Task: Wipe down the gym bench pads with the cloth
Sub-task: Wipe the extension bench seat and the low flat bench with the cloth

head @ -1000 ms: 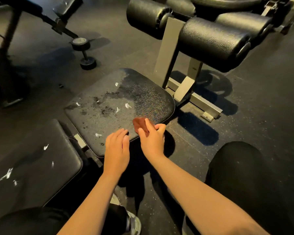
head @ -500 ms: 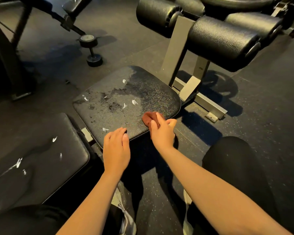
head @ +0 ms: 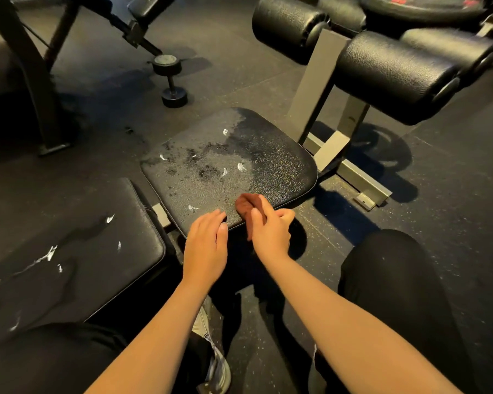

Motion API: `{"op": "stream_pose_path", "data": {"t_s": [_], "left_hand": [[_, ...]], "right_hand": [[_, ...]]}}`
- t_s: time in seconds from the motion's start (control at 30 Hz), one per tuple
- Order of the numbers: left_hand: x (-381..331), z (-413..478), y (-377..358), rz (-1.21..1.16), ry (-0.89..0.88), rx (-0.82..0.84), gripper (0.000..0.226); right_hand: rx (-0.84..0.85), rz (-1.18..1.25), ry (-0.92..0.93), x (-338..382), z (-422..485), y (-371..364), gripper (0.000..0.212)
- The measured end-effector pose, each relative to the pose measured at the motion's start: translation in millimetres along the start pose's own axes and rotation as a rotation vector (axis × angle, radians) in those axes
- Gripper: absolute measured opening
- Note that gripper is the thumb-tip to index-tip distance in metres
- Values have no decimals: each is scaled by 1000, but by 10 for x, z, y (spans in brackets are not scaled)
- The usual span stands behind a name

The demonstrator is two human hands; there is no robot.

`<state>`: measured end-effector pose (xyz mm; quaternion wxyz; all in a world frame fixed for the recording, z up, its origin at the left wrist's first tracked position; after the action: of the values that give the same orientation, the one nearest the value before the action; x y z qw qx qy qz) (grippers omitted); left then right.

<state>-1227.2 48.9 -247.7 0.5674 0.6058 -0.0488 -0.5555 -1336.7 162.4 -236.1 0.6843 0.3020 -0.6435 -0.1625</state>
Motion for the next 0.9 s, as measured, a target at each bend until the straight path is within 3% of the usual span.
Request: {"op": "stream_pose_path", "data": {"t_s": [0.1,0.4,0.47,0.6,0.9], "left_hand": [[20,-112,13,86,2,-14,49],[175,-143,174,-81,8,0,54],[209,-158,159,-60,14,-6,54],[195,-223,138,-25,55,-58,41],[340,-299,149,-102,94,-85,51]], "right_hand": [[12,18,-39,19,-5,-48,48],[176,60,36,219,-454,-360,49],[124,53,45,143,-339,-249,48],[-25,126,-122,-49,-7,-46,49],[127,91,-61,270,-416,-437,49]]}}
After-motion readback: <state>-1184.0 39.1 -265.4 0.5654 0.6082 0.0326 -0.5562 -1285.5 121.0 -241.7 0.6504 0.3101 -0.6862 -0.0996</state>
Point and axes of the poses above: each hand's wrist, its own z-axis towards the middle knuckle, its own y-axis out of the back of the hand, x = y × z, the point moved 3 cm from there along z, towards the middle knuckle, and after that the axes turned 5 degrees about -x, right-handed, at the moved point
